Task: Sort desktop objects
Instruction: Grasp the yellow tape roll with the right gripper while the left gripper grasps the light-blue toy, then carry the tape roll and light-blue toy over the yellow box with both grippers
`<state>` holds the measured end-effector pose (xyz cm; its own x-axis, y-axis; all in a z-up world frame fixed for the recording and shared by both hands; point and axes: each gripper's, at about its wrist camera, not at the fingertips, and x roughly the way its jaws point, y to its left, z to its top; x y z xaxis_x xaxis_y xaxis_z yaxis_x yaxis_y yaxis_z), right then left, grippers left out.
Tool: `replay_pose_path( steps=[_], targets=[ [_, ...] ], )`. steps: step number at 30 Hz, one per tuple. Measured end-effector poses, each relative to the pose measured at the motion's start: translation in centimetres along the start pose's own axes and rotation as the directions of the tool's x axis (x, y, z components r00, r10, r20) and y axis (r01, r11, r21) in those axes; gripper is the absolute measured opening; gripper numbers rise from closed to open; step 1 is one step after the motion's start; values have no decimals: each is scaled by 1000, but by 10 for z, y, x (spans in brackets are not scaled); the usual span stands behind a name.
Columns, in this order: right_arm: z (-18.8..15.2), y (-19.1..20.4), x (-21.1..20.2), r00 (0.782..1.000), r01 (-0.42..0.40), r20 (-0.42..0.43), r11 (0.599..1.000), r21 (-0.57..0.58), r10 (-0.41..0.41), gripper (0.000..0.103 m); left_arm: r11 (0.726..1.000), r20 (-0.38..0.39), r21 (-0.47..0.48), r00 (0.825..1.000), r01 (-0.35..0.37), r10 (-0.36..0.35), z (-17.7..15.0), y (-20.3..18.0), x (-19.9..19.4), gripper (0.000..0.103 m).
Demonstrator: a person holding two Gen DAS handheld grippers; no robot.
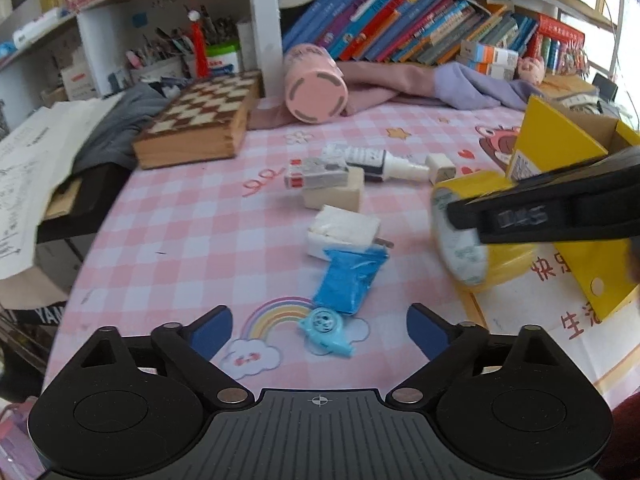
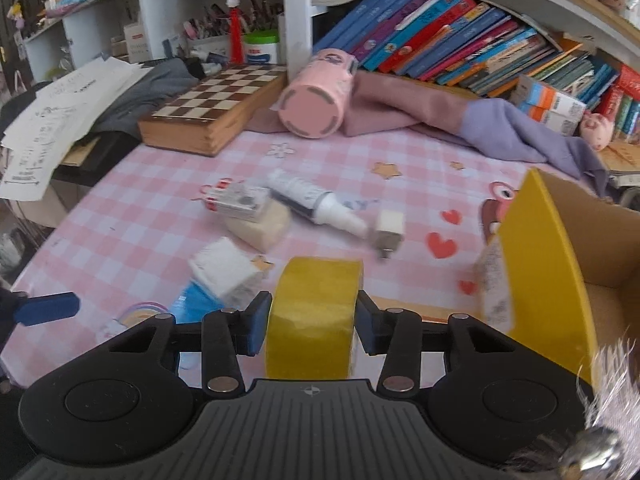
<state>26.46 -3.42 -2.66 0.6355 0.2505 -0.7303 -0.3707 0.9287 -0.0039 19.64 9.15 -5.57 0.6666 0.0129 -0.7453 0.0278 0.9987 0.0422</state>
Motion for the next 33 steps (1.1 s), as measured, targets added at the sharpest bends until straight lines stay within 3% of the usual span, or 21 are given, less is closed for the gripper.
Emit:
replay_pose_path(
  steps=[4, 11, 17, 20, 33],
  targets=[
    [-3, -12, -2, 1000, 31, -1, 1000, 0, -31, 41, 1000, -43, -7, 999, -2, 1, -1, -5, 17, 71],
    [-4, -15, -3, 1000, 14, 0, 999, -29, -14, 42, 999, -94, -31, 995, -36, 32, -1, -7, 34, 48],
    [-6, -21, 0, 1000, 9, -21, 1000, -17, -10, 39, 996, -79, -81, 996, -34, 28, -2, -2, 33, 27],
    [-6, -20, -2, 1000, -8, -20, 1000, -20, 7, 39, 995, -85, -95, 996, -38, 30, -3, 0, 29, 27],
    [-2, -22, -32, 998, -54, 29, 998, -18, 54, 39, 990, 60, -138, 998, 1, 7, 9, 8, -28, 27]
  ],
)
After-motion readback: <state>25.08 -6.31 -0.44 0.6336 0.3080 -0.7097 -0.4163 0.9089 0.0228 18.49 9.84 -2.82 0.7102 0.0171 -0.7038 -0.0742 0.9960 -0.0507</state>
